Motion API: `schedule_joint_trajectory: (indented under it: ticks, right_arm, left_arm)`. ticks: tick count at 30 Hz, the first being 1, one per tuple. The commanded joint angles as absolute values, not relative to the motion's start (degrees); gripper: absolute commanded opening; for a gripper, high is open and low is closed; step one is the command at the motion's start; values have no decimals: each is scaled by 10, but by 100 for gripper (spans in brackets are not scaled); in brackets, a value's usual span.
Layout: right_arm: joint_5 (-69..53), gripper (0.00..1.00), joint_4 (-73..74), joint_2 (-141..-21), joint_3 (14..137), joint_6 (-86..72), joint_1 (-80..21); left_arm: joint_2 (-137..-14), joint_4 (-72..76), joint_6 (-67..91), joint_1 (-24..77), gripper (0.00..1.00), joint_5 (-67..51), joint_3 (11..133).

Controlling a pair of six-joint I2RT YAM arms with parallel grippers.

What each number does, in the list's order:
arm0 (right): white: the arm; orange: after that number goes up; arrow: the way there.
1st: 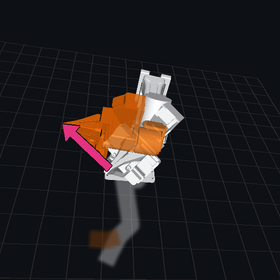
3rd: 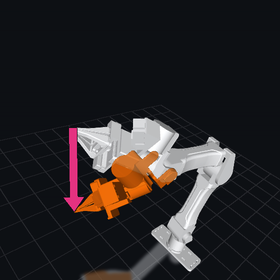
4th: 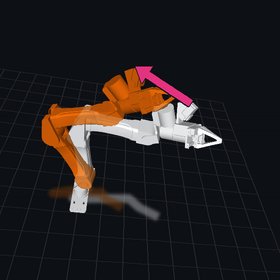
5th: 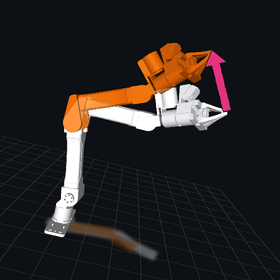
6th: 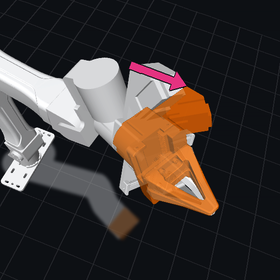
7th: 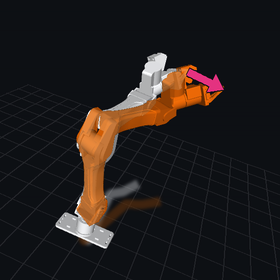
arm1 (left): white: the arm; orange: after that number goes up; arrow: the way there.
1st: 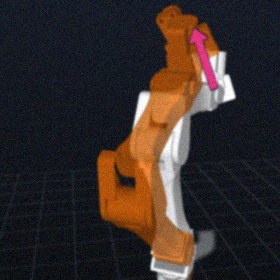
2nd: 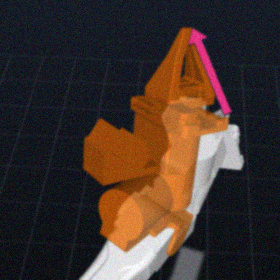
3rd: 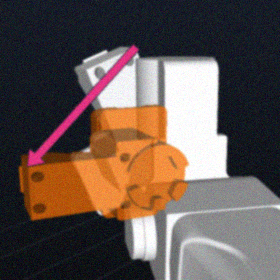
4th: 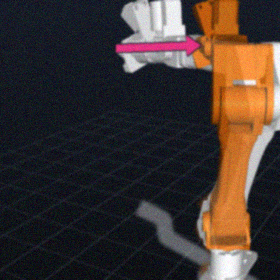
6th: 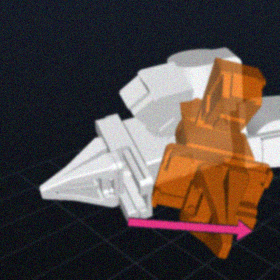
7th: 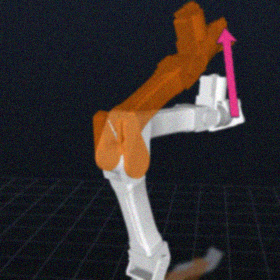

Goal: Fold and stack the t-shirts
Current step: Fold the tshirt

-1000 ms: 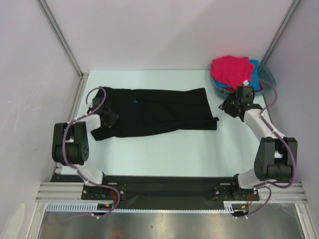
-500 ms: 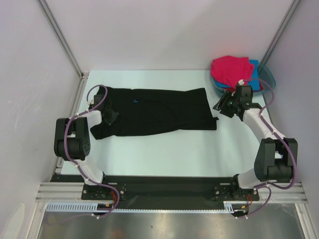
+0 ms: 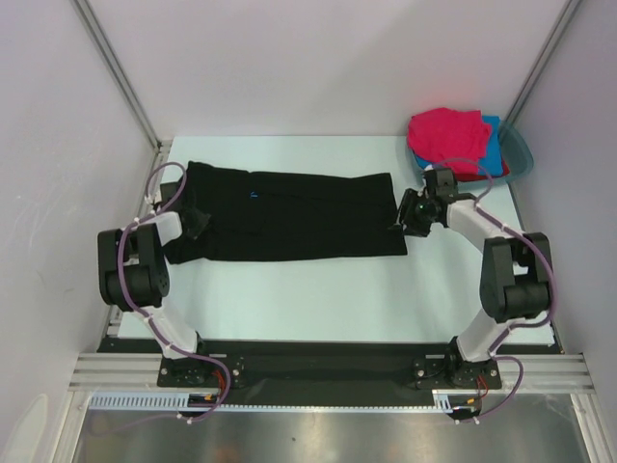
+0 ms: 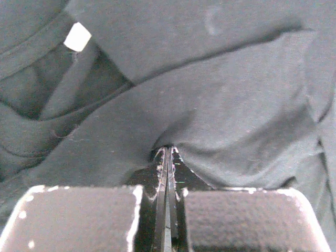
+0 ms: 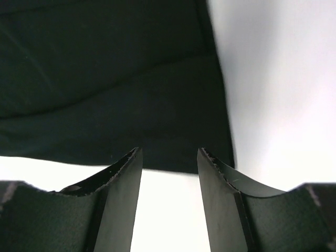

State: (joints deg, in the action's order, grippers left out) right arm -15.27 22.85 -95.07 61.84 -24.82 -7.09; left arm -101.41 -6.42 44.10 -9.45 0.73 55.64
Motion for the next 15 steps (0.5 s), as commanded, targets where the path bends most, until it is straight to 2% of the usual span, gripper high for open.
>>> schedule_joint_trajectory:
  ticks: [1, 5, 15]
  right_arm:
    - [-135, 52, 245, -986, 696, -207, -102]
    - [-110, 53, 246, -1024, 757, -187, -131]
    - [-102, 52, 229, -1171, 895, -176, -174]
  left_arm:
    - [-1012, -28, 421, -97, 1, -17, 584]
    - [-986, 13, 442, -82, 4, -59, 563]
    - [-943, 63, 459, -15, 8, -42, 567]
